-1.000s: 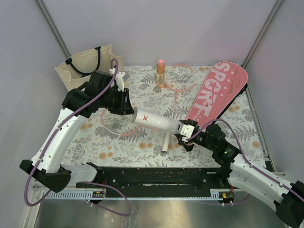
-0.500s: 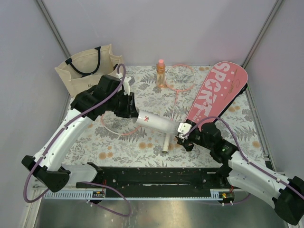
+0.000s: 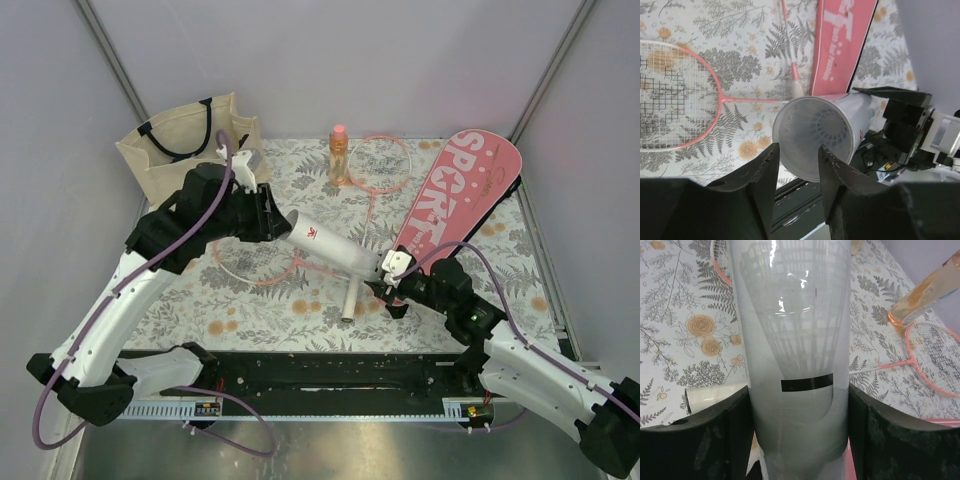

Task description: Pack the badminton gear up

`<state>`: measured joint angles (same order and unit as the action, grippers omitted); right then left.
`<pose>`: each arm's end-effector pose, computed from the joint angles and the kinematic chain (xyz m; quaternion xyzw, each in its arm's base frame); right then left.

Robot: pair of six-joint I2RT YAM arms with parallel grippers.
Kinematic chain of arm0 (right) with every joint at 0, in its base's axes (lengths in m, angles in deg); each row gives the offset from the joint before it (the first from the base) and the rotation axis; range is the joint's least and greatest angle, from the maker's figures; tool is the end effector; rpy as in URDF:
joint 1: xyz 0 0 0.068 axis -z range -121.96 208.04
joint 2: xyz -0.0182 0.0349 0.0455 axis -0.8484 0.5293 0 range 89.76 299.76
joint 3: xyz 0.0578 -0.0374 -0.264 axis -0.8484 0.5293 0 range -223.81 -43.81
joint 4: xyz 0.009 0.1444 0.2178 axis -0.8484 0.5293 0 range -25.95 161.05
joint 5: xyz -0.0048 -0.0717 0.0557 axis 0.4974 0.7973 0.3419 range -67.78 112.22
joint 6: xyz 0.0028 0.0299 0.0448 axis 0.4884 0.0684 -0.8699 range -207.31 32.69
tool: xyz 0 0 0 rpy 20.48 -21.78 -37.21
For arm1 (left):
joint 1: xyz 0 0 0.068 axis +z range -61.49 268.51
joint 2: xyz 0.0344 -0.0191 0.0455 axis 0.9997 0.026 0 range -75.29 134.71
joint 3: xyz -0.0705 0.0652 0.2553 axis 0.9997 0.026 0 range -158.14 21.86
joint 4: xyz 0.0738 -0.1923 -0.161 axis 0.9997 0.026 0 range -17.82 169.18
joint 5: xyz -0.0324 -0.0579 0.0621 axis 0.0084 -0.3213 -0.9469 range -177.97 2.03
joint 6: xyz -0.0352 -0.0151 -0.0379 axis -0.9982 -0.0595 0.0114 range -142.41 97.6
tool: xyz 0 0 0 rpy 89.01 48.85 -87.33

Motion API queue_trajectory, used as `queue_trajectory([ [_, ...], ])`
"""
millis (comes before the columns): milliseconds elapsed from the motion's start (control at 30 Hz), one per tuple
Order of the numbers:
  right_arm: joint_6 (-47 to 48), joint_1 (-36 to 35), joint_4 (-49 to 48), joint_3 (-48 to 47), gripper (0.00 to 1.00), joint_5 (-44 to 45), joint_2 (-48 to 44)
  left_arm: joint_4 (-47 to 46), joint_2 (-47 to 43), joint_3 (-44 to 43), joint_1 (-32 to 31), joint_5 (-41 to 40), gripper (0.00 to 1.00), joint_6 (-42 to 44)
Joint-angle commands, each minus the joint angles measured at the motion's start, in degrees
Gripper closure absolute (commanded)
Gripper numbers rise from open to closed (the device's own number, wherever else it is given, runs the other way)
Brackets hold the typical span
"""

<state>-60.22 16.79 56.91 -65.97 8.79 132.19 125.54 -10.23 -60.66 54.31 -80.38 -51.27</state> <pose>0.1310 0.1259 0.2383 -0.4971 0.6029 0.1670 0.6013 0.1734 -0.1236 0.4195 0.0715 0.8863 -0.2875 0.3559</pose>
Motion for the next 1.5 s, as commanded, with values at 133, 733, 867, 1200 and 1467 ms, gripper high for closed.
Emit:
queue_trajectory([
  [133,-6.6,-0.8,-9.6,-5.1,0.6,-2.8,-4.0,-5.5,-5.4,-5.5,-1.0,-3.9,0.27,-0.8],
  [733,-56.4,-0.8,-18.0,-18.4,0.62,4.7,6.1,-40.9,-9.9,11.9,-1.1,18.0,0.01,4.2],
  [867,-63.2,-0.8,-22.5,-19.7,0.61,0.0,9.8,-48.9,-5.9,12.6,-1.0,21.8,0.01,2.1],
  [1200,-68.3,-0.8,-31.5,-15.6,0.57,-5.9,12.9,-62.6,1.5,17.9,-1.1,27.5,0.03,-5.0],
  [1467,-67.5,-0.9,-28.7,-15.9,0.54,-7.8,14.3,-72.1,4.7,20.3,-1.2,30.3,0.19,-12.2],
])
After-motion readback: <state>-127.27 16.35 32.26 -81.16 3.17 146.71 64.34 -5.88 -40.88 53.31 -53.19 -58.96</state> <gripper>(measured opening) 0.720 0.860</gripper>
